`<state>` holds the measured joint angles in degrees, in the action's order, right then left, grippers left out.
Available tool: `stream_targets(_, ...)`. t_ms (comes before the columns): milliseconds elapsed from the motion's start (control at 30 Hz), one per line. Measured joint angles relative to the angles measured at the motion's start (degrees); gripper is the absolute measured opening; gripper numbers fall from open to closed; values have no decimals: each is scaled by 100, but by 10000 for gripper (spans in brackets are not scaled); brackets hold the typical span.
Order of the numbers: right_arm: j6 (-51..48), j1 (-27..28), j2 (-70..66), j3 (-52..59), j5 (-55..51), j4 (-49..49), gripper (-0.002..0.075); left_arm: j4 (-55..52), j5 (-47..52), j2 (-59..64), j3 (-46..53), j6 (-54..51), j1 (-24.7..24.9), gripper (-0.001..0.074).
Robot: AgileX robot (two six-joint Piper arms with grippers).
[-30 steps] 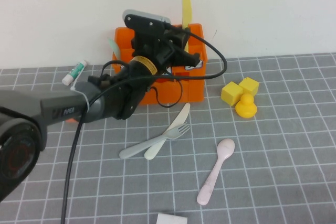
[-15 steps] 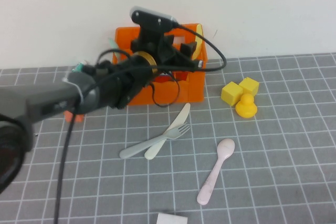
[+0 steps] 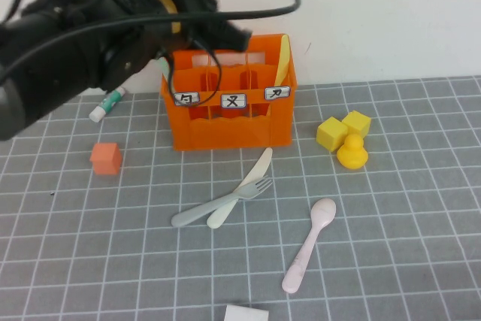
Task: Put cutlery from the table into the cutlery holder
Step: Pick up the fork
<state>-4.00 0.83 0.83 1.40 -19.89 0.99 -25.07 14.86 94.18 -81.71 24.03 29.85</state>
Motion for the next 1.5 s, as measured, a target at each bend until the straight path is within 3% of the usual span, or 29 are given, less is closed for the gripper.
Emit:
stream_targets(333, 0, 0, 0, 0, 0, 0, -3, 2140, 3775, -76, 0, -3050, 305, 1)
stream_targets(533, 0, 0, 0, 0, 0, 0, -3, 2303, 5002, 193, 0, -3664, 256, 1)
stream_targets(667, 0, 0, 0, 0, 0, 0, -3, 2267, 5016, 329, 0, -3844, -18, 53)
stream_targets(900, 0, 0, 0, 0, 0, 0, -3, 2318, 4468, 885, 0, -4241, -516, 361)
stream_targets(967, 0, 0, 0, 0, 0, 0, -3, 2331, 4298, 1122, -13, -4400, -595, 411)
stream_targets(1267, 0, 0, 0, 0, 0, 0, -3, 3136, 3672, 2118, -16, -5976, -625, 452)
stream_targets(1500, 0, 0, 0, 0, 0, 0, -3, 3376, 2948, 2225, -16, -6568, -625, 453)
